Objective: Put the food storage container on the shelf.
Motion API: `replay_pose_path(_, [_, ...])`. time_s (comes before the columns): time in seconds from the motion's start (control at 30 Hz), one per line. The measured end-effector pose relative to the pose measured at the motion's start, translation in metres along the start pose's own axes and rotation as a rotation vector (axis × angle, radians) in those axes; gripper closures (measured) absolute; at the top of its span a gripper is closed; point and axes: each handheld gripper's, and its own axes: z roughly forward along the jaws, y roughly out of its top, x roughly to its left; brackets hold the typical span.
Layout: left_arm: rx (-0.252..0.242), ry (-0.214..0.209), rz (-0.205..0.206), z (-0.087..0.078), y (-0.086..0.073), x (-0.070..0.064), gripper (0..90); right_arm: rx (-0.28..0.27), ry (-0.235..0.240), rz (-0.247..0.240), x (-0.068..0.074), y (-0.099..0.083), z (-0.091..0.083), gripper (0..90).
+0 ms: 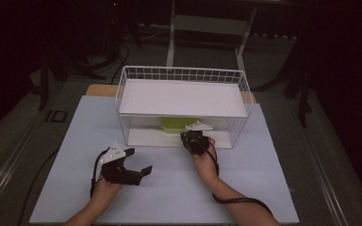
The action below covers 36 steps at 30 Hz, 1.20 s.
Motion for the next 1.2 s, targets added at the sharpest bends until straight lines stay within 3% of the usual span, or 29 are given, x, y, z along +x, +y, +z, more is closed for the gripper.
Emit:
replay_pose_path(0.17, [-0.005,0.000,-0.001,0.000,0.000,0.001,0.7,0.003,0.010,0.002,0.005,-0.002,-0.007,78.7])
replay_pose_path(0.27, [-0.007,-0.001,-0.004,0.000,0.000,0.001,0.7,-0.016,0.021,-0.004,0.007,-0.003,-0.013,67.6])
replay_pose_path(0.3, [-0.007,-0.001,-0.004,0.000,0.000,0.001,0.7,-0.016,0.021,-0.004,0.007,-0.003,-0.013,67.6])
replay_pose_path(0.33, [-0.004,-0.007,-0.002,0.001,0.000,0.001,0.7,-0.021,0.030,-0.005,0.008,-0.005,-0.016,57.3])
replay_pose_path(0.43, [-0.003,-0.006,-0.001,0.001,0.000,0.001,0.7,-0.021,0.037,-0.027,0.009,-0.006,-0.018,52.6])
replay_pose_path(0.57, [-0.001,-0.014,-0.003,0.002,0.000,0.001,0.7,-0.029,0.084,-0.014,0.010,-0.009,-0.026,37.1])
replay_pose_path(0.8, [-0.015,-0.031,0.013,0.002,0.000,-0.002,0.7,-0.030,0.137,-0.002,0.013,-0.012,-0.038,27.5])
replay_pose_path(0.83, [-0.019,-0.036,0.015,0.001,0.001,-0.002,0.7,-0.026,0.173,-0.002,0.016,-0.013,-0.046,21.0])
replay_pose_path(1.0, [-0.027,-0.047,0.031,0.001,0.001,-0.004,0.7,-0.035,0.237,-0.003,0.018,-0.015,-0.060,16.5])
replay_pose_path(1.2, [-0.032,-0.065,0.041,0.002,0.001,-0.007,0.7,-0.023,0.272,-0.006,0.018,-0.021,-0.072,16.1])
